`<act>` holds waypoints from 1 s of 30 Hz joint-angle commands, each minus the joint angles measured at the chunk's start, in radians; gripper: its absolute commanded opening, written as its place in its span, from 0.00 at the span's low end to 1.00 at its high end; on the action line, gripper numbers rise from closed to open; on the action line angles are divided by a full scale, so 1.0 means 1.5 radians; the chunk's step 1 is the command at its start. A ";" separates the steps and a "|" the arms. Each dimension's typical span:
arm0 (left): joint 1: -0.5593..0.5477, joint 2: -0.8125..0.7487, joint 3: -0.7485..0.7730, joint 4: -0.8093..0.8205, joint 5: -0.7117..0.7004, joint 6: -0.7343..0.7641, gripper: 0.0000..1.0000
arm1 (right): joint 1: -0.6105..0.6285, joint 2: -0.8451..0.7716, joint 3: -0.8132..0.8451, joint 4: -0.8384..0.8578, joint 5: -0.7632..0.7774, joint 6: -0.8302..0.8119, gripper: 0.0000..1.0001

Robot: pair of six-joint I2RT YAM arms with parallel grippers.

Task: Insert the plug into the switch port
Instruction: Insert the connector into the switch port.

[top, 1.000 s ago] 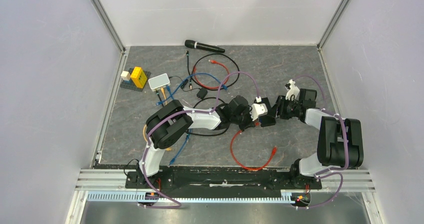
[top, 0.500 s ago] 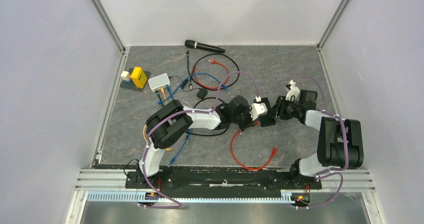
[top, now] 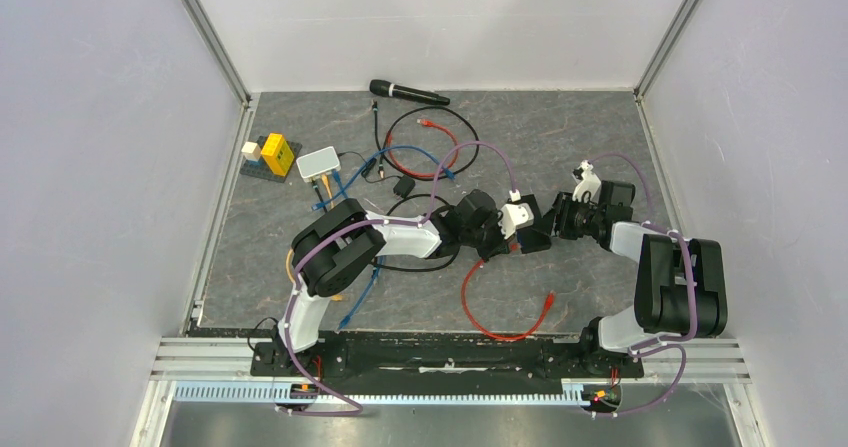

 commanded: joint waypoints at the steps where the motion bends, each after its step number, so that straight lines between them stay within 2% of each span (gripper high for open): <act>1: -0.004 -0.049 0.007 0.086 0.013 -0.020 0.02 | 0.012 0.026 -0.038 -0.082 0.047 -0.018 0.40; 8: -0.004 -0.064 -0.011 0.105 -0.004 -0.016 0.02 | 0.012 0.026 -0.037 -0.083 0.055 -0.017 0.42; 25: -0.004 0.009 0.013 0.112 -0.008 -0.033 0.02 | 0.013 0.043 -0.086 -0.026 -0.033 0.025 0.40; 30: -0.004 0.024 0.026 0.114 -0.014 -0.033 0.02 | 0.014 0.041 -0.100 -0.027 -0.026 0.026 0.40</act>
